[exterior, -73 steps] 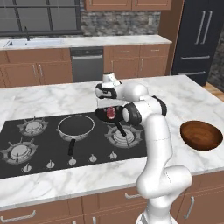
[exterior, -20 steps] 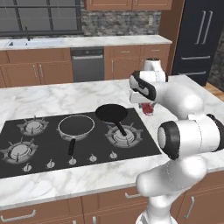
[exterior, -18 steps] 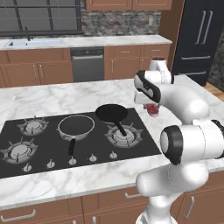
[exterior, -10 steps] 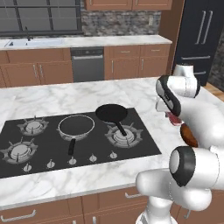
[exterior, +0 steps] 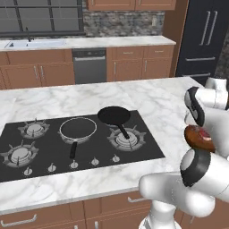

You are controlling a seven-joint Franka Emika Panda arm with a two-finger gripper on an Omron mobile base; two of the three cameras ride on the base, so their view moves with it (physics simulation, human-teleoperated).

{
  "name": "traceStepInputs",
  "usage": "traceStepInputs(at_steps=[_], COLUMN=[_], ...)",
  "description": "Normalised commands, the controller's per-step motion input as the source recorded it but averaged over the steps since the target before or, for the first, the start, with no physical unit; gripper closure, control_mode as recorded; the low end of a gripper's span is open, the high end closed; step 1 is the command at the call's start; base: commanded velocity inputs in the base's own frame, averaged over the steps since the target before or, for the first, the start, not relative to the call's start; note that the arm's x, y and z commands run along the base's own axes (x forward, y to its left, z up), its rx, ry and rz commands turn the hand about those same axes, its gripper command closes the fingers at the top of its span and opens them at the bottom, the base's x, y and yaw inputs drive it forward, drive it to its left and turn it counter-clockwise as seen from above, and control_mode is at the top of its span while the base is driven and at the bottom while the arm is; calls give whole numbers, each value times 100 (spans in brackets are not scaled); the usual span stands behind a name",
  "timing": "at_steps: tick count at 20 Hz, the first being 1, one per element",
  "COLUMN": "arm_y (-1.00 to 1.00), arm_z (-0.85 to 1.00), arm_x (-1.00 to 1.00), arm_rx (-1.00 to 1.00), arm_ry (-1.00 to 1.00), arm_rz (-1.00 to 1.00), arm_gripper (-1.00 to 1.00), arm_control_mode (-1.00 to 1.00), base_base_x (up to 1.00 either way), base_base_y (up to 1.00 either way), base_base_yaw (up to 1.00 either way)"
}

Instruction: Place one of the steaks on the plate and the other in the bowl. Then place the bowl in the fridge.

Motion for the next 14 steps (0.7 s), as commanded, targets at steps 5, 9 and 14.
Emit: traceStepInputs(at_steps=[5,9,14], arm_y=[-97,-47,16], arm_z=[0,-20,-41], arm_x=[56,33,-2], arm_rx=[20,5,0], arm_ry=[0,5,17], arm_rz=[17,13,3], arm_gripper=[100,100,100], arm_control_mode=[-100,-100,-100], base_base_x=[0,0,0], base_base_y=[0,0,0], base_base_yaw=[0,0,0])
